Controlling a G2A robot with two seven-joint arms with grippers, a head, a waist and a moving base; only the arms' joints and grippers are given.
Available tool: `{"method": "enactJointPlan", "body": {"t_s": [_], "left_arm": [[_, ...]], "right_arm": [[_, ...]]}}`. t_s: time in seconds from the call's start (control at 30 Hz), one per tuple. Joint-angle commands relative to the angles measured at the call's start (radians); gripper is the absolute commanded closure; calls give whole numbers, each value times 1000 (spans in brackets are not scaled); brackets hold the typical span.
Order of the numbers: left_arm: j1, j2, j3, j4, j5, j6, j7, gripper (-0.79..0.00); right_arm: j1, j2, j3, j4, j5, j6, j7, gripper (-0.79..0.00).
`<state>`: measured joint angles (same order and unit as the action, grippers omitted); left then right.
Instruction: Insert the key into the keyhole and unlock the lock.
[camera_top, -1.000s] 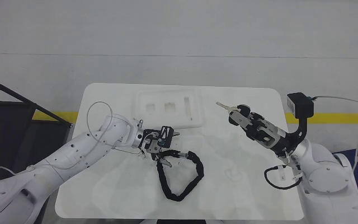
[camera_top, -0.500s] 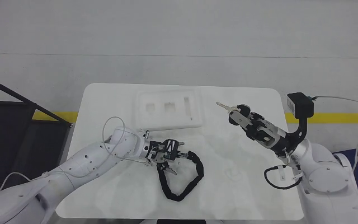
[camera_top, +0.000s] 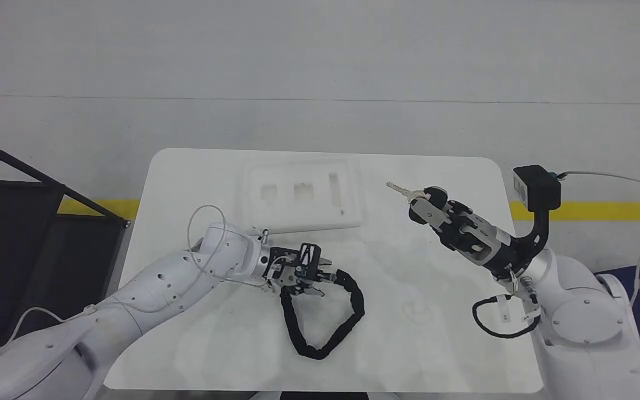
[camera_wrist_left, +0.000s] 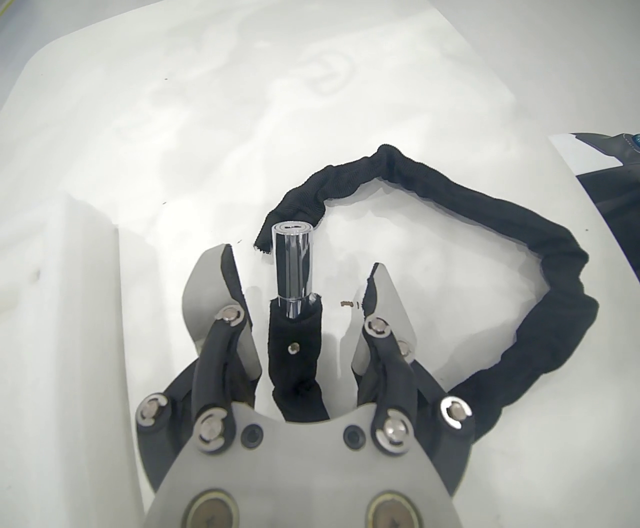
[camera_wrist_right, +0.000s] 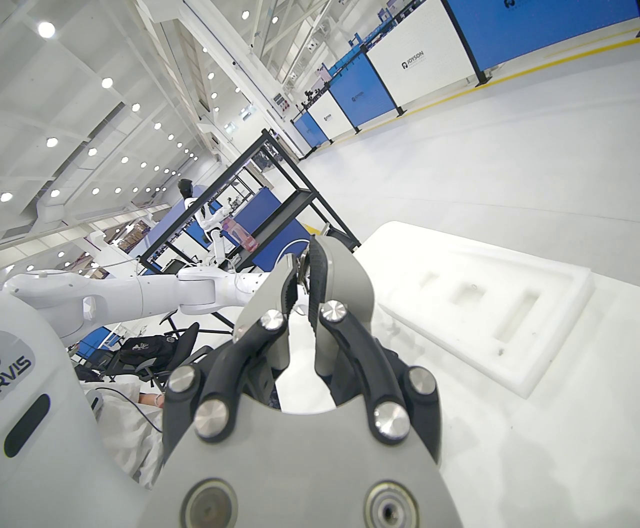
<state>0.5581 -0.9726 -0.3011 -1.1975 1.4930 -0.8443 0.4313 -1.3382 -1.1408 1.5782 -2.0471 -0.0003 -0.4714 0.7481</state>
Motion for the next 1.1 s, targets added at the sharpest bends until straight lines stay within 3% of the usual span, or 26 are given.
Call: {"method": "enactJointPlan", "body": {"t_s": [0.0,0.1,0.2,0.27,0.33,0.47,0.77,1.07], "left_arm": [[3,-4,-4,4,4,-3,-4,-428],[7,-10,-9,11,15,-8,-12,-428],[12,-16,-16,18,19,-15,-16,-372],[14,-20,-21,22,22,-22,-19,-311],[16,-25,-26,28,19,-31,-23,-163],[21,-33,-37,40,10,-46,-31,0],[29,-37,-78,33,-3,-78,21,0],[37,-2,-169,-76,1,-115,104,0]], "right_arm": [[0,0,0,0,0,0,0,0],[0,0,0,0,0,0,0,0],[0,0,0,0,0,0,0,0],[0,0,0,0,0,0,0,0],[0,0,0,0,0,0,0,0],[0,0,0,0,0,0,0,0],[0,0,0,0,0,0,0,0],[0,0,0,0,0,0,0,0]]}}
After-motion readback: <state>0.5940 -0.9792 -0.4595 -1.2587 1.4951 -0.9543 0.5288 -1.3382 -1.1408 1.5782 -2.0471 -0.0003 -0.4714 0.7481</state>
